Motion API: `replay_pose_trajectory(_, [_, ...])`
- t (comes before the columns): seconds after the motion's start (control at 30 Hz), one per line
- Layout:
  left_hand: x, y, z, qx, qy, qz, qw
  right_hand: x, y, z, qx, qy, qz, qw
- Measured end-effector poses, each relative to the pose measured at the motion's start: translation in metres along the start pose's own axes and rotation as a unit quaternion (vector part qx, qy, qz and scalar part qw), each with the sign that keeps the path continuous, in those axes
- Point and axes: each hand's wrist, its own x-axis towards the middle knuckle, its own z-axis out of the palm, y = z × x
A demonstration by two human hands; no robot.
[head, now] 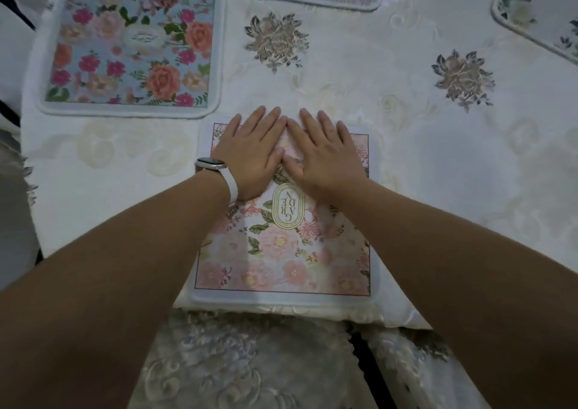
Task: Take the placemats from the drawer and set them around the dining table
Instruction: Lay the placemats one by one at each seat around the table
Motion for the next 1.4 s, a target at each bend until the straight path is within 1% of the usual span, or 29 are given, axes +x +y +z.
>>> replay_pose_trajectory(0.27, [0.0,-0.002,0.003,-0.012,0.007,-0.038,0.999,-0.004,0.026,-0.006,0.032,0.046,0.096,0.994])
replay_pose_trajectory(0.4, [-0.01,-0.002,0.009,-0.014,0.011,-0.098,0.995,-0.022,0.031,-0.006,0.039,0.04,0.106,0.993])
replay_pose_trajectory(0.5, [-0.029,-0.002,0.011,-0.006,0.01,-0.1,0.995,-0.047,0.036,-0.004,0.067,0.029,0.111,0.991])
replay_pose_trajectory(0.67, [-0.073,0.0,0.015,-0.019,0.002,-0.099,0.995,-0.1,0.031,0.005,0.054,0.004,0.063,0.997])
replay_pose_trajectory(0.8, [-0.113,0.014,0.019,-0.011,-0.008,-0.098,0.995,-0.137,0.025,0.01,0.015,-0.014,0.011,1.0])
replay_pose_trajectory(0.97, [-0.149,0.037,0.024,-0.002,-0.022,-0.098,0.995,-0.168,0.007,0.017,-0.016,-0.022,-0.034,0.999])
replay_pose_trajectory(1.03, [-0.157,0.046,0.025,0.0,-0.024,-0.079,0.997,-0.171,0.004,0.017,-0.023,-0.019,-0.055,0.998])
replay_pose_trajectory(1.13, [-0.167,0.062,0.028,0.007,-0.033,0.007,0.999,-0.172,-0.011,0.02,-0.025,-0.022,-0.095,0.995])
replay_pose_trajectory(1.2, [-0.173,0.07,0.03,0.014,-0.038,0.039,0.998,-0.173,-0.029,0.026,-0.019,-0.021,-0.117,0.993])
replay_pose_trajectory(1.27, [-0.175,0.072,0.032,0.016,-0.041,0.039,0.998,-0.175,-0.041,0.031,-0.017,-0.023,-0.115,0.993])
replay_pose_trajectory(1.4, [-0.173,0.069,0.033,0.021,-0.042,0.03,0.998,-0.17,-0.041,0.034,-0.006,-0.032,-0.099,0.995])
